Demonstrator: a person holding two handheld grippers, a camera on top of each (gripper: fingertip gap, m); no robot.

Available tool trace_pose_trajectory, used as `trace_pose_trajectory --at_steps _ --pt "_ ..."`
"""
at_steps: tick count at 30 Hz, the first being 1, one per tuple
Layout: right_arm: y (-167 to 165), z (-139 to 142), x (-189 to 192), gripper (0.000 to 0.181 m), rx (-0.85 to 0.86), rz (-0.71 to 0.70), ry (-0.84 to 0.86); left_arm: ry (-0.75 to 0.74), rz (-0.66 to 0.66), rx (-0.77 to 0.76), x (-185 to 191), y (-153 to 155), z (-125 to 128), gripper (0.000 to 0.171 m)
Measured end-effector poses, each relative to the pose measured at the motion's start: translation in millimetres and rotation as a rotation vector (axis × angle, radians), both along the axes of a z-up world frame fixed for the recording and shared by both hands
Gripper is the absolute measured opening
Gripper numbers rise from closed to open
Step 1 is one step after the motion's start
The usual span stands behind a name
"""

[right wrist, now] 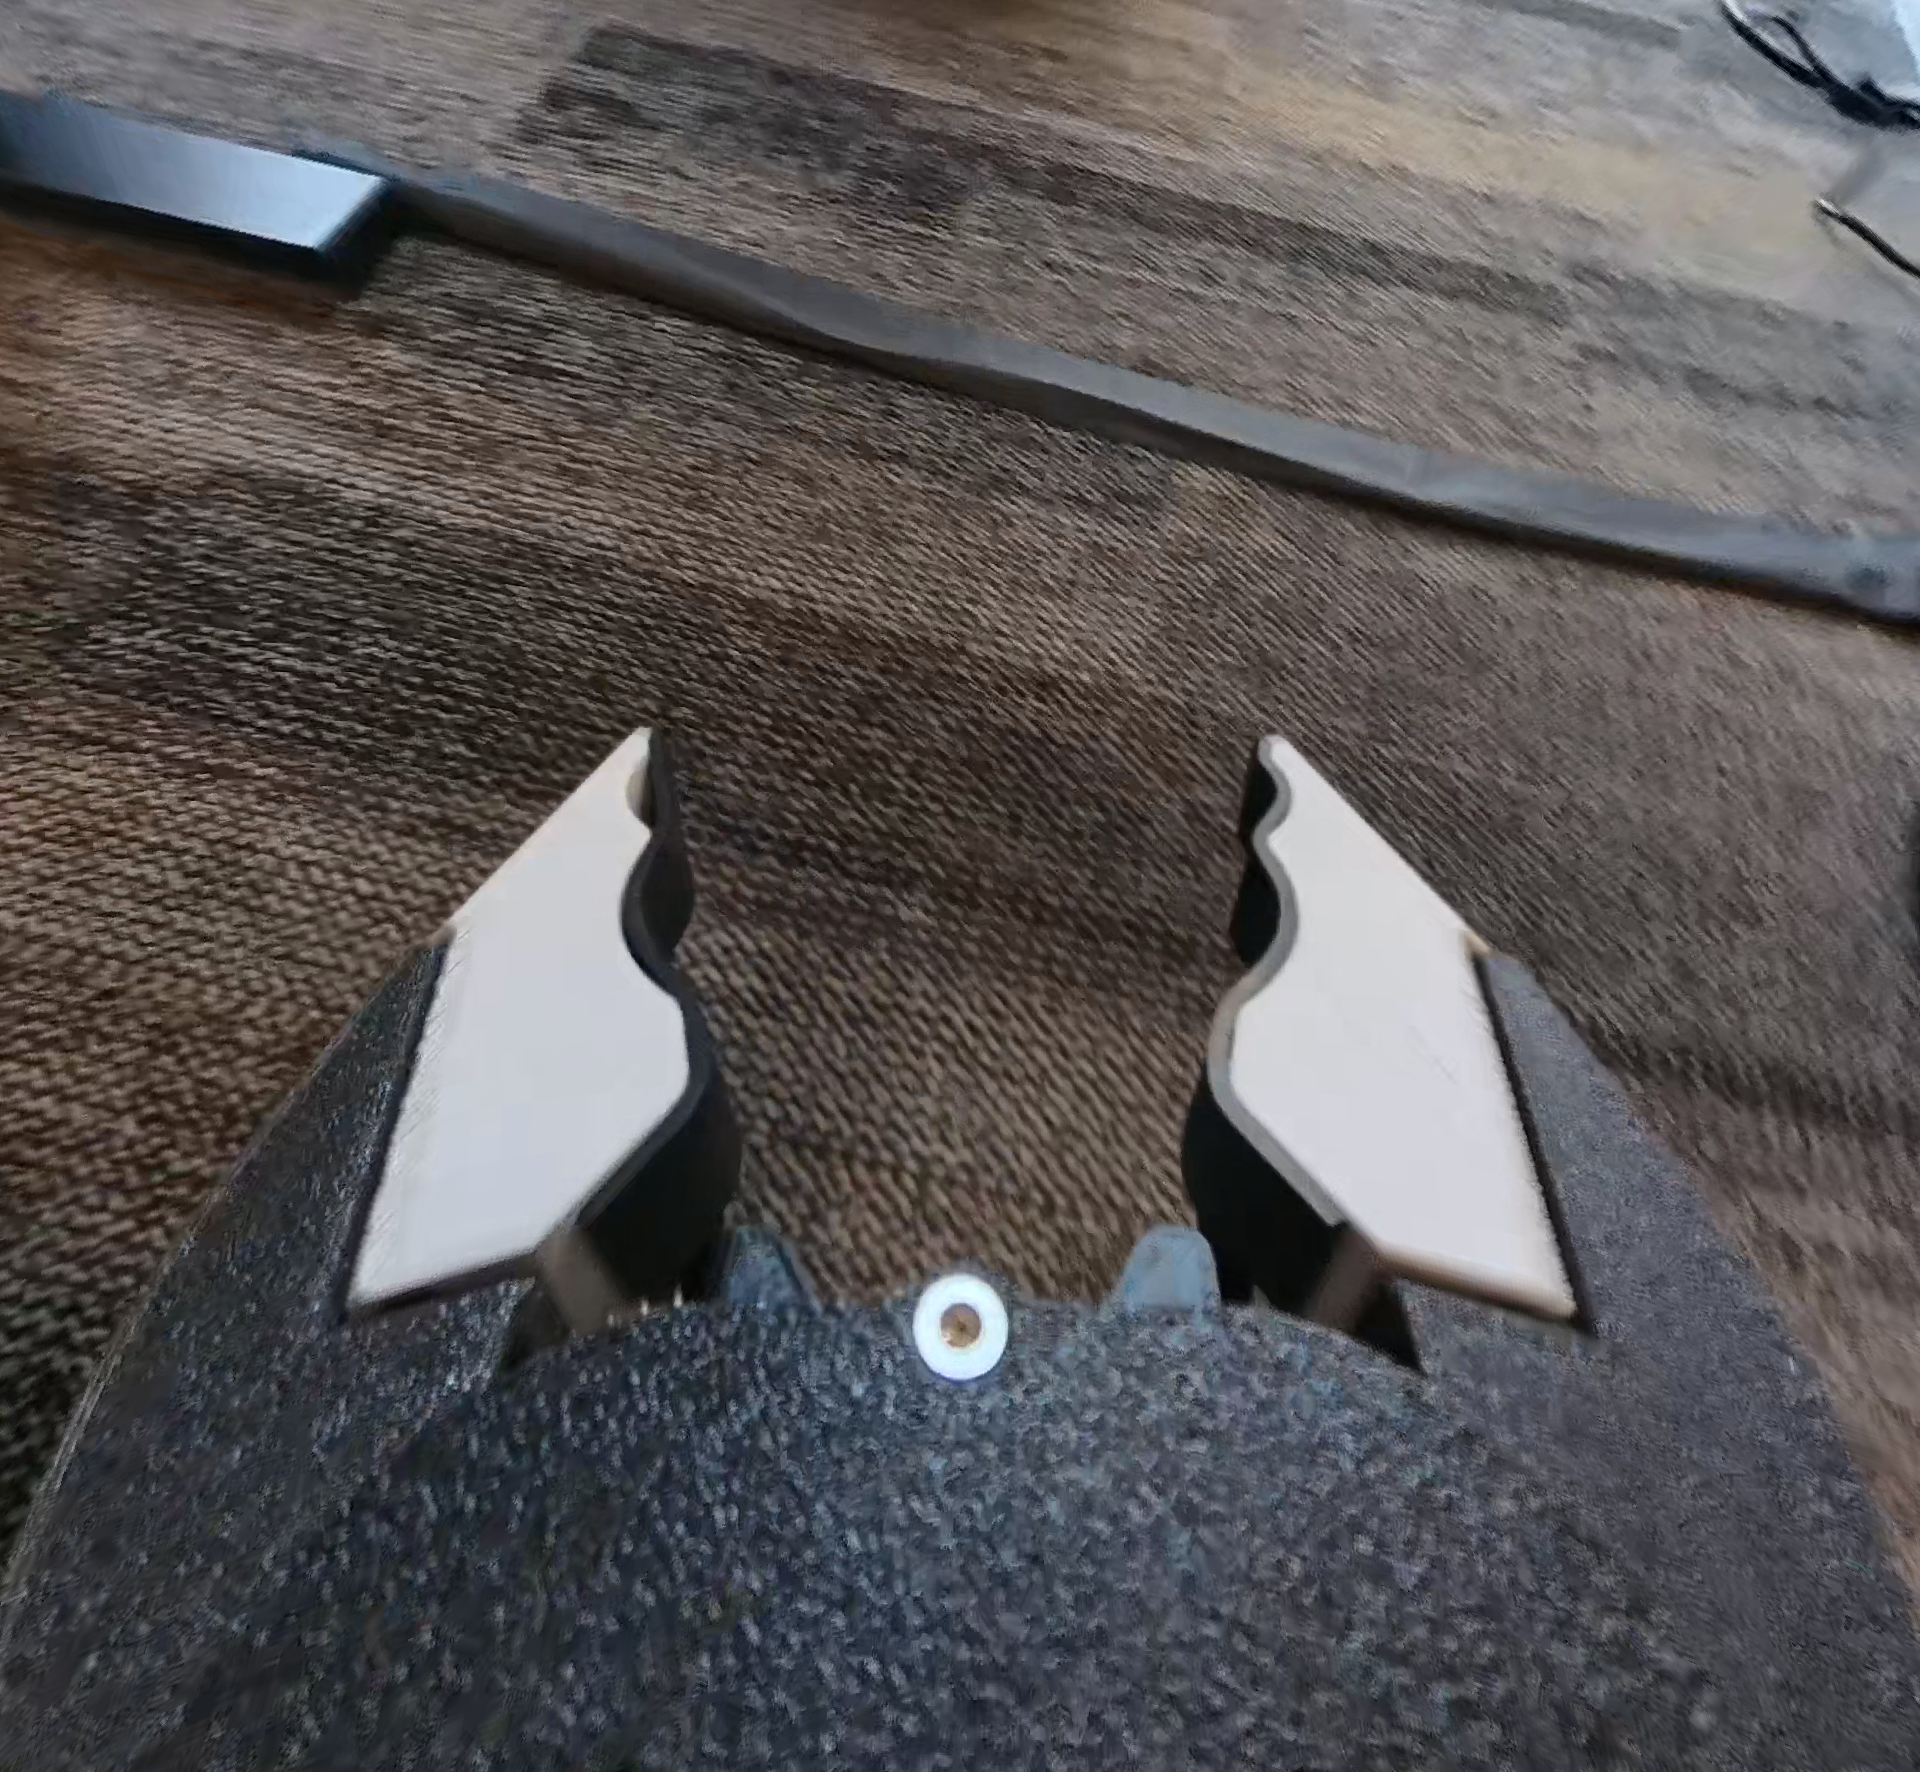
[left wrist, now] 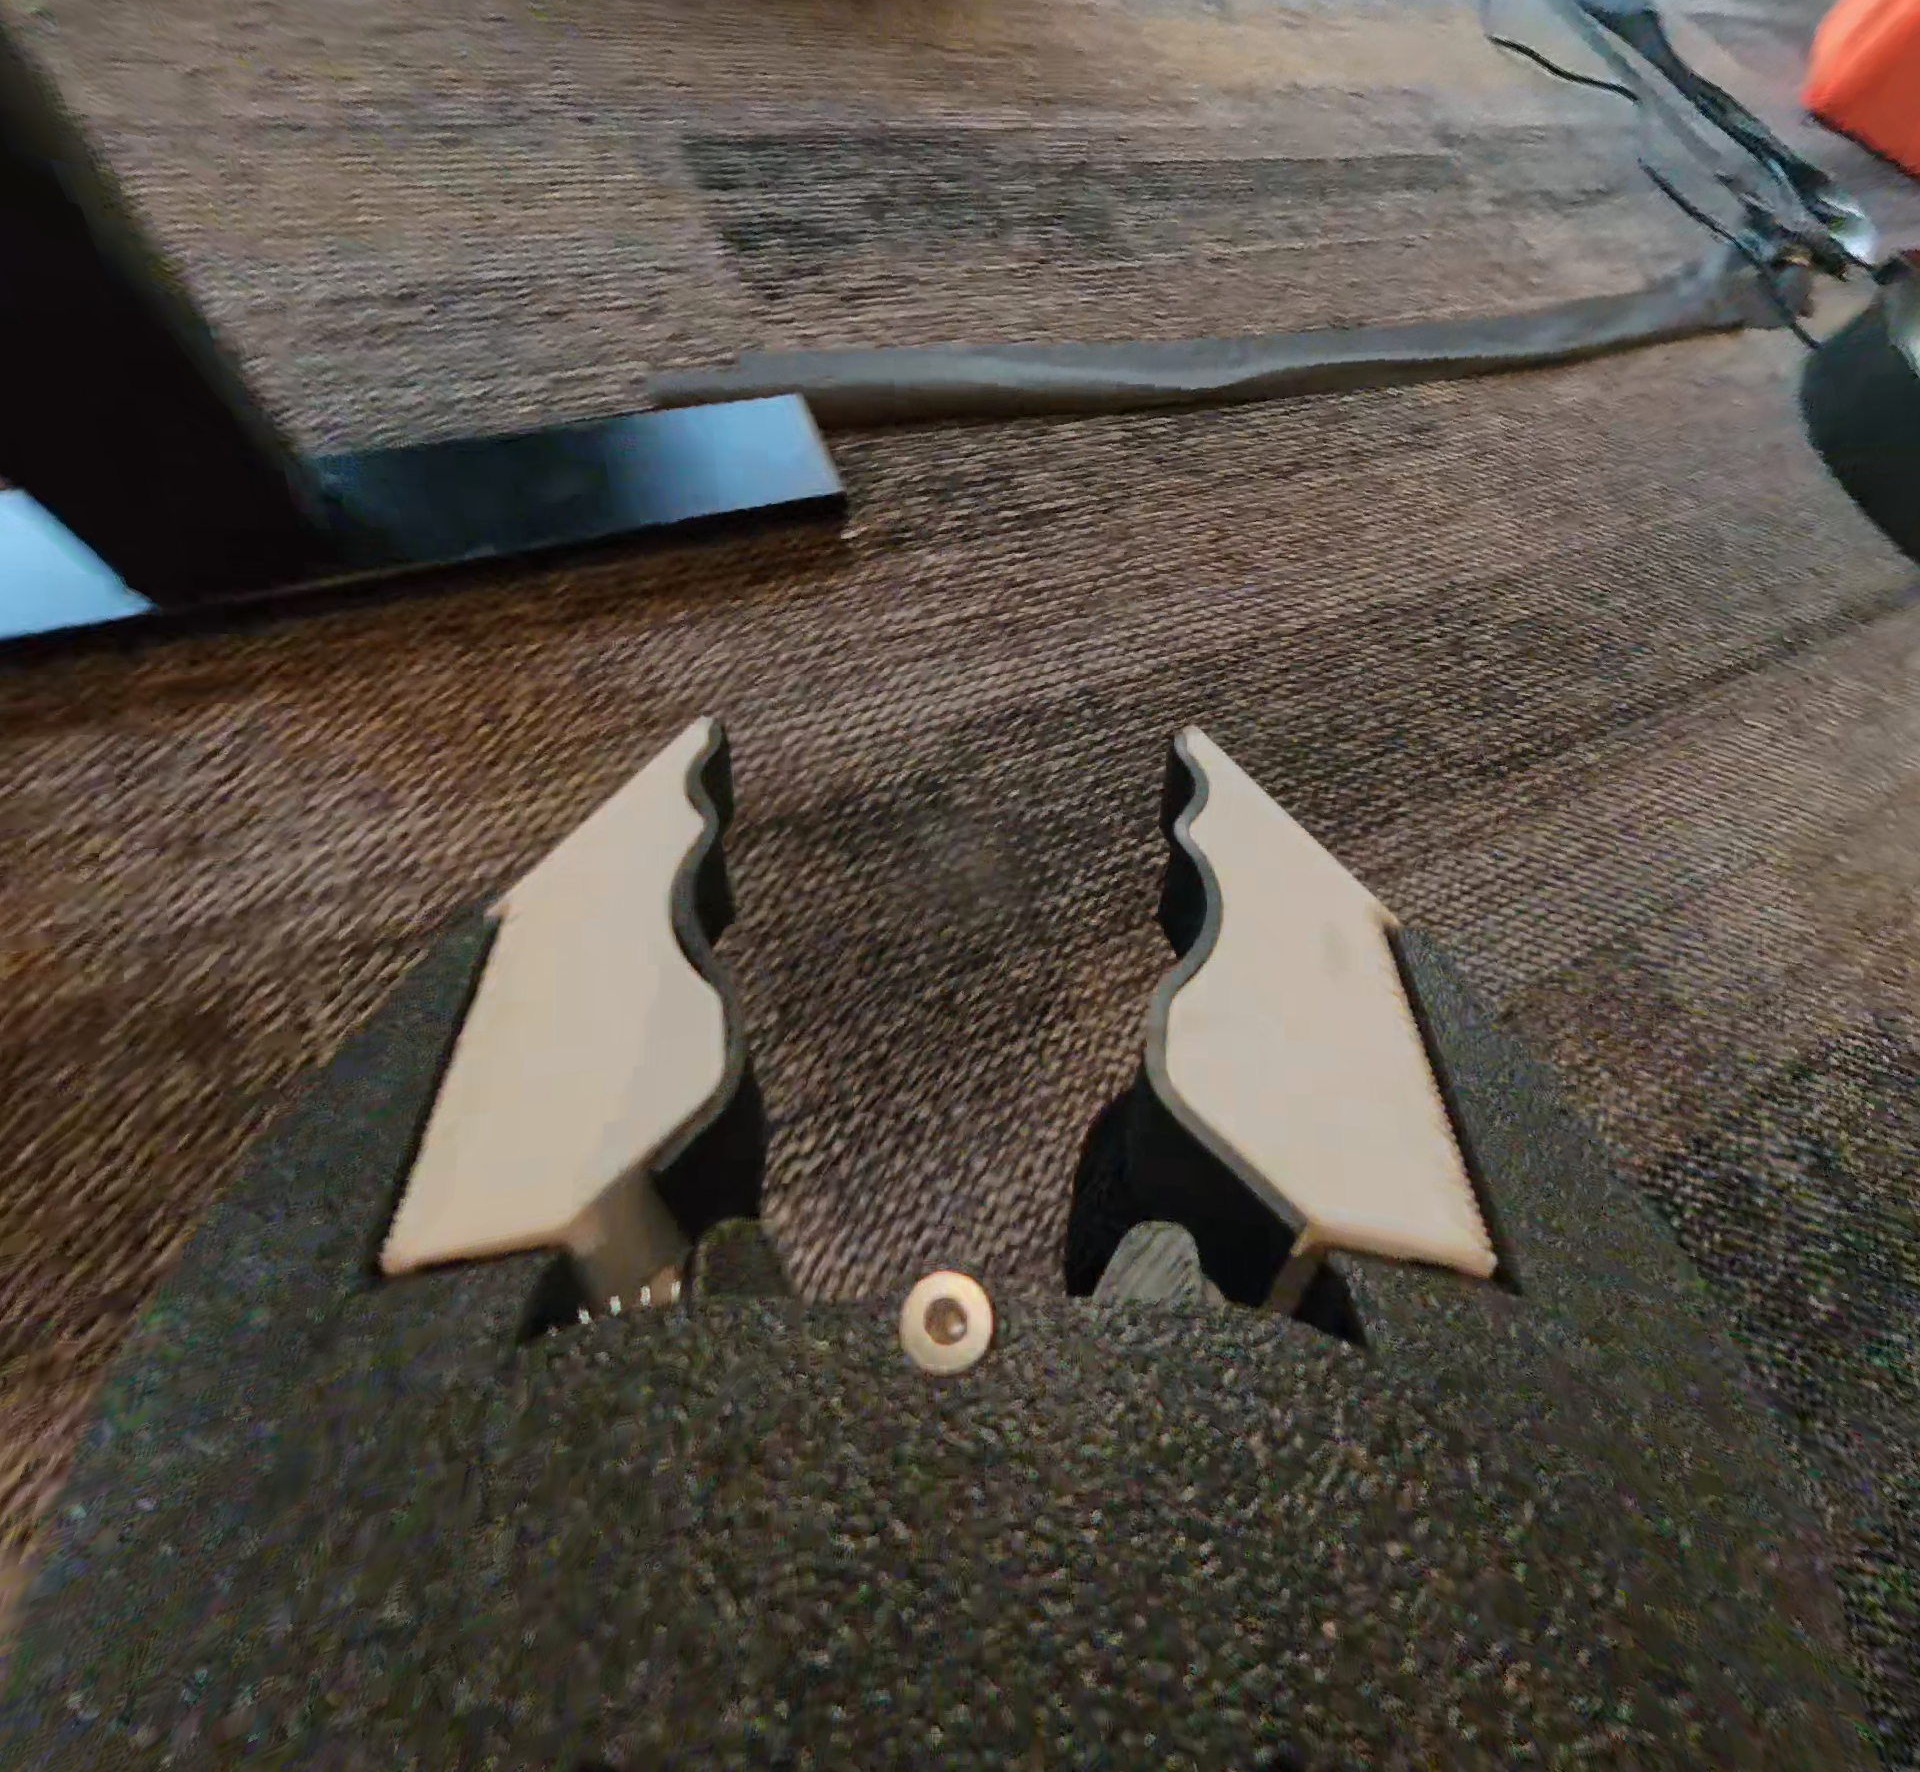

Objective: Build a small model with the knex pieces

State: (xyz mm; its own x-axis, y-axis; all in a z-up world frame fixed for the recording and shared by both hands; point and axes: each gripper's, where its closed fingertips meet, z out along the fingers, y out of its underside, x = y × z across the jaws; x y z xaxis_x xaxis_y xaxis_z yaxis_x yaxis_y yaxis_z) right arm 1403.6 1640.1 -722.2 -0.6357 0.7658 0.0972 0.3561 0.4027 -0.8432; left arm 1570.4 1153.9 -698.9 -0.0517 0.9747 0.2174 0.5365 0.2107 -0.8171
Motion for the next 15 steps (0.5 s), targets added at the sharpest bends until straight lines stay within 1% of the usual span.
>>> trace_pose_trajectory --at_steps 4,7,11,15 --pt "-59.4 5.5 -4.5 0.106 0.002 0.121 0.027 0.033 0.127 -0.014 50.4 -36.4 8.7 0.083" --pt "-98.4 9.0 -3.4 0.106 -0.010 0.199 0.034 0.066 0.200 -0.010 80.8 -55.0 14.4 0.081" --pt "-146.3 13.8 6.4 0.107 -0.020 0.300 0.035 0.105 0.283 -0.007 117.1 -67.6 20.3 0.079" --pt "-195.6 26.3 20.0 0.107 -0.081 0.381 0.017 0.121 0.365 0.001 148.1 -73.6 21.8 0.078"
